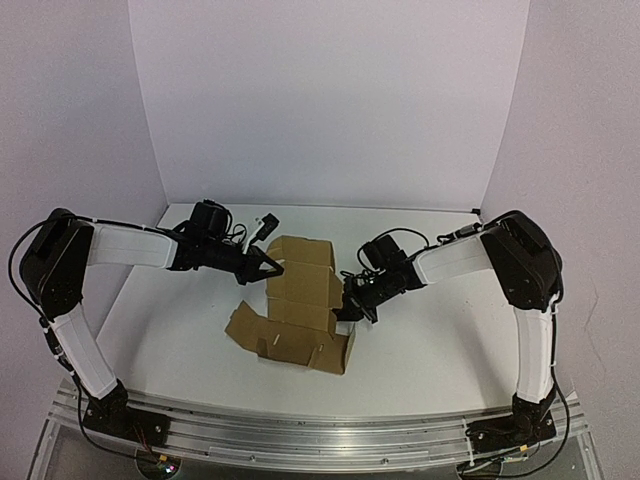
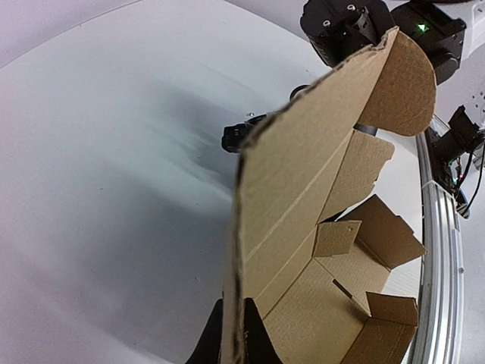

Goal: Fold the paper box

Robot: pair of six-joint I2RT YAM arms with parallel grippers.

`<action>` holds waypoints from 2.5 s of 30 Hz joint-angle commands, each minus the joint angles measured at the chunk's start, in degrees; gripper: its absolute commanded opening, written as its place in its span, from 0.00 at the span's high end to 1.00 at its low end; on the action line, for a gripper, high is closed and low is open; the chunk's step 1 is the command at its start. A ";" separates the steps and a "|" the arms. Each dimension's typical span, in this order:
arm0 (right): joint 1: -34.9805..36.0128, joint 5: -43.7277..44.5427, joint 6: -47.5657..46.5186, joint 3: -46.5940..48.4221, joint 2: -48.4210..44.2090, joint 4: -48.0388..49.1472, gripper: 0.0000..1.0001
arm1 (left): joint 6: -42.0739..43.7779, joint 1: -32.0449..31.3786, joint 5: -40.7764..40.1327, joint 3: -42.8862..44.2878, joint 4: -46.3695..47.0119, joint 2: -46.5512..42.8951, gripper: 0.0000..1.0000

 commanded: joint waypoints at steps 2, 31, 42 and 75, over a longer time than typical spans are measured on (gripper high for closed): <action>0.52 -1.29 1.03 -2.24 -4.54 -0.08 1.00 | 1.67 -0.26 -1.05 2.89 1.25 -1.65 1.00; 4.46 7.58 14.29 -6.80 -3.46 16.74 1.00 | -0.97 -0.26 -0.12 1.79 1.62 -2.75 1.00; 4.79 8.62 16.57 -7.26 -1.78 20.95 1.00 | -2.03 -0.26 0.62 1.22 1.67 -3.29 1.00; 5.07 34.53 -45.98 6.36 -28.07 -13.12 0.25 | 15.86 -0.07 1.58 0.37 -1.20 -4.07 1.00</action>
